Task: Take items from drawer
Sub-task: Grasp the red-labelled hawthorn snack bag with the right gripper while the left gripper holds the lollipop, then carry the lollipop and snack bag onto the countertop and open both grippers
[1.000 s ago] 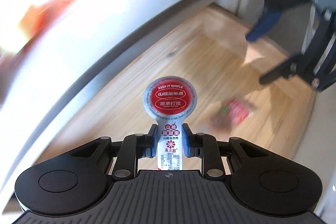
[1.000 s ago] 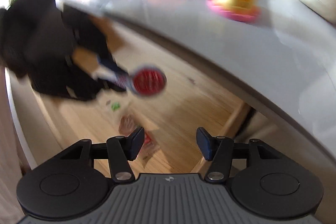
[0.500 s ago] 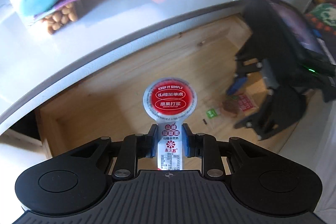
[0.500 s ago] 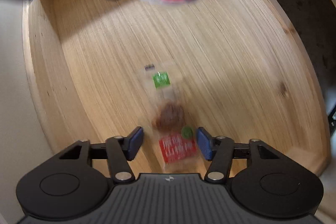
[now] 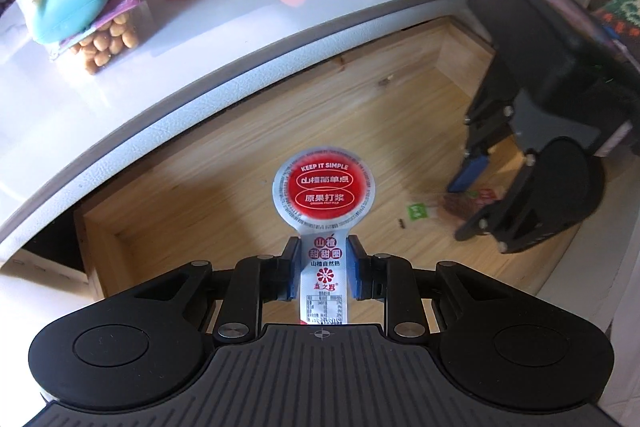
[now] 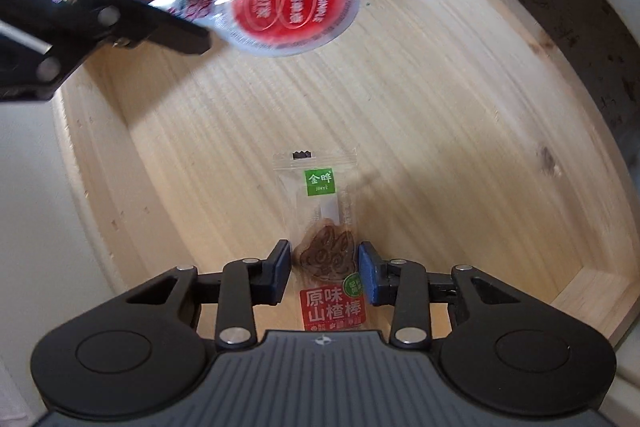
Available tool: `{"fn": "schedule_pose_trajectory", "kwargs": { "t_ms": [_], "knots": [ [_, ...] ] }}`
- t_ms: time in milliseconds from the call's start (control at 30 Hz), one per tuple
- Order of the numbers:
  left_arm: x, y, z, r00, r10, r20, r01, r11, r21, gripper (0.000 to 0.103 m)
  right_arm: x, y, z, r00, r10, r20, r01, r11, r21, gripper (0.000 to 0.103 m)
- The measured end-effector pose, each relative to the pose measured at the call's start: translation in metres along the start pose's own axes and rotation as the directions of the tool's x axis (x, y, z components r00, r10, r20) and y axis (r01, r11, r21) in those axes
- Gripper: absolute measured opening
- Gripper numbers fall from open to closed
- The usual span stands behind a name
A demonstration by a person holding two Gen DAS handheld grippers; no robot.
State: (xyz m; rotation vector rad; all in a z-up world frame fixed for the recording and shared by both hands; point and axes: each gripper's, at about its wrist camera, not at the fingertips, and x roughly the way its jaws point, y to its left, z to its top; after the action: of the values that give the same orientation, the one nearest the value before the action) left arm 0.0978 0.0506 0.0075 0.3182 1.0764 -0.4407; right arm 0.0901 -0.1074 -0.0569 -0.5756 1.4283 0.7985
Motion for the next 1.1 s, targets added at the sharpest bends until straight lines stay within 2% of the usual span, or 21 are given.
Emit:
{"fn": "schedule_pose_trajectory", "kwargs": {
  "t_ms": [100, 200, 233, 367, 400, 500, 567, 633, 700, 767, 800, 867, 933, 967, 1000, 1100],
  "knots": [
    [0.000, -0.001, 0.003, 1.000, 0.028, 0.008, -0.029, 1.000, 0.002, 0.026, -0.016, 0.004, -0.010, 0.999, -0.007, 0.037, 0.006, 1.000, 0.025, 0.035],
    [-0.002, -0.002, 0.005, 0.997, 0.064, 0.036, -0.064, 0.998, -0.004, 0.026, -0.043, 0.009, -0.023, 0.993, -0.027, 0.112, 0.019, 0.998, 0.068, 0.035],
    [-0.004, -0.003, 0.005, 0.995, 0.081, 0.055, -0.081, 0.997, -0.003, 0.026, -0.054, 0.005, -0.020, 0.989, -0.036, 0.145, 0.022, 0.995, 0.092, 0.035],
    [-0.013, -0.011, 0.005, 0.985, 0.118, 0.126, -0.124, 0.991, 0.039, 0.026, -0.087, 0.005, -0.045, 0.964, -0.066, 0.259, 0.016, 0.982, 0.190, 0.035],
    [-0.016, -0.012, 0.006, 0.985, 0.114, 0.129, -0.120, 0.992, 0.034, 0.026, -0.094, 0.007, -0.050, 0.957, -0.079, 0.279, 0.021, 0.978, 0.206, 0.035],
    [-0.025, -0.023, 0.001, 0.986, 0.046, 0.161, -0.048, 0.999, 0.009, 0.026, -0.123, 0.011, -0.064, 0.934, -0.103, 0.343, 0.014, 0.968, 0.252, 0.035],
    [-0.054, -0.030, 0.005, 0.976, 0.027, 0.215, -0.024, 1.000, -0.016, 0.026, -0.156, 0.014, -0.078, 0.903, -0.123, 0.412, 0.011, 0.964, 0.264, 0.035],
    [-0.078, -0.036, 0.024, 0.946, 0.037, 0.323, -0.024, 0.999, -0.044, 0.026, -0.195, 0.015, -0.091, 0.855, -0.136, 0.501, -0.009, 0.961, 0.277, 0.035],
    [-0.104, -0.037, 0.048, 0.891, 0.082, 0.446, -0.055, 0.996, -0.074, 0.026, -0.234, 0.010, -0.093, 0.800, -0.168, 0.575, -0.020, 0.952, 0.306, 0.035],
    [-0.132, -0.028, 0.070, 0.848, 0.135, 0.513, -0.098, 0.990, -0.099, 0.026, -0.268, 0.000, -0.084, 0.745, -0.223, 0.628, -0.014, 0.937, 0.349, 0.035],
    [-0.142, -0.022, 0.081, 0.840, 0.153, 0.521, -0.106, 0.987, -0.119, 0.026, -0.279, -0.006, -0.078, 0.723, -0.243, 0.647, -0.016, 0.930, 0.367, 0.036],
    [-0.139, -0.006, 0.102, 0.850, 0.171, 0.499, -0.083, 0.977, -0.194, 0.027, -0.292, -0.024, -0.059, 0.688, -0.282, 0.669, -0.031, 0.910, 0.414, 0.036],
    [-0.125, 0.014, 0.120, 0.872, 0.183, 0.455, -0.062, 0.961, -0.268, 0.027, -0.287, -0.042, -0.036, 0.677, -0.310, 0.668, -0.042, 0.889, 0.455, 0.036],
    [-0.111, 0.020, 0.125, 0.882, 0.192, 0.431, -0.062, 0.953, -0.297, 0.027, -0.279, -0.054, -0.024, 0.686, -0.322, 0.652, -0.047, 0.875, 0.482, 0.036],
    [-0.115, 0.031, 0.126, 0.892, 0.199, 0.407, -0.066, 0.946, -0.317, 0.027, -0.270, -0.063, -0.014, 0.698, -0.332, 0.634, -0.046, 0.863, 0.503, 0.036],
    [-0.080, 0.048, 0.125, 0.921, 0.196, 0.336, -0.070, 0.933, -0.352, 0.027, -0.225, -0.085, 0.017, 0.734, -0.385, 0.560, 0.007, 0.829, 0.560, 0.035]
  ]
}}
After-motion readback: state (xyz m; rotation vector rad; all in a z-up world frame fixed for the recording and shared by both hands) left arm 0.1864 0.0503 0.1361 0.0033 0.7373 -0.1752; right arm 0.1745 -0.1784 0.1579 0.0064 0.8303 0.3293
